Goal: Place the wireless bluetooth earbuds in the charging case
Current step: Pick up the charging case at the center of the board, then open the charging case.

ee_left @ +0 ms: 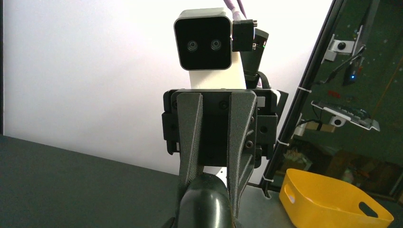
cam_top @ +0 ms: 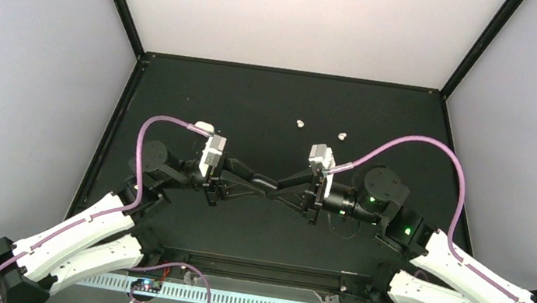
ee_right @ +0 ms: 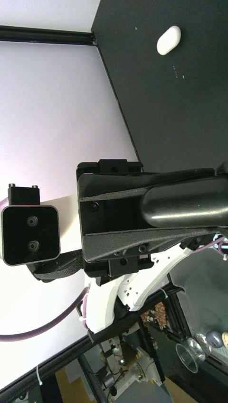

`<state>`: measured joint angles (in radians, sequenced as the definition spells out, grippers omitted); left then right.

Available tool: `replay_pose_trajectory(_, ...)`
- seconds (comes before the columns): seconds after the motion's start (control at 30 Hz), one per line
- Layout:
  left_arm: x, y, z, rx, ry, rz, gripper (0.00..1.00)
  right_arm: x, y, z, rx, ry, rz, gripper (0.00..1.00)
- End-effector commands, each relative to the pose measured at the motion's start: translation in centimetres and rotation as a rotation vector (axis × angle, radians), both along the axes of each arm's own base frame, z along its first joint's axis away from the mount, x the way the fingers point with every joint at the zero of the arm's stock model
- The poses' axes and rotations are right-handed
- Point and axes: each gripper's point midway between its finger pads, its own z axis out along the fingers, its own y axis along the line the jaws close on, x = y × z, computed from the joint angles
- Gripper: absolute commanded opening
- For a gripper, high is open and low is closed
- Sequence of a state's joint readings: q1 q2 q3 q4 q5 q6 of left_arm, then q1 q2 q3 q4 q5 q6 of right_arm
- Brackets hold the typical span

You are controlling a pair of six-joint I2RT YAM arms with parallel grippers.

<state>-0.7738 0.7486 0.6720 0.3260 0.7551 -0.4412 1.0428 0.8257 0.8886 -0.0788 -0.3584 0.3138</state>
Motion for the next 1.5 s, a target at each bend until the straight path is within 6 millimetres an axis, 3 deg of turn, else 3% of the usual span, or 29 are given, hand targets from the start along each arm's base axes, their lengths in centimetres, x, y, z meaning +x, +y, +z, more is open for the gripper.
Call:
replay_pose_trajectory(0.0, -0.4, 0.1, 1.6, -0.060, -0.026, -0.017, 0.23, 0.6, -0.1, 0.3, 0.022, -0.006, -0.031, 0.18)
replay_pose_trajectory(0.37, -0.5, 0.2, 2.2, -0.088, -0.023, -0.024, 0.21, 0.8, 0.2, -0.3, 0.006, 0.001, -0.031, 0.18)
replay_pose_trajectory(0.53, -0.6, 0.3, 2.4, -0.097, -0.030, -0.031, 0.15, 0.9, 0.4, -0.5, 0.003, 0.005, -0.032, 0.19)
replay_pose_trajectory(0.87, -0.6, 0.3, 1.8, -0.072, -0.050, -0.014, 0.02, 1.3, -0.5, 0.2, 0.006, 0.003, -0.077, 0.40)
replay_pose_trajectory(1.13, -0.7, 0.7, 1.4, -0.047, -0.108, 0.021, 0.02, 1.6, -2.3, 1.0, -0.057, -0.056, -0.147, 0.65)
replay_pose_trajectory(1.47, -1.2, 0.6, 0.8, 0.026, -0.199, 0.007, 0.02, 0.9, -1.5, 1.2, -0.127, -0.094, -0.080, 0.74)
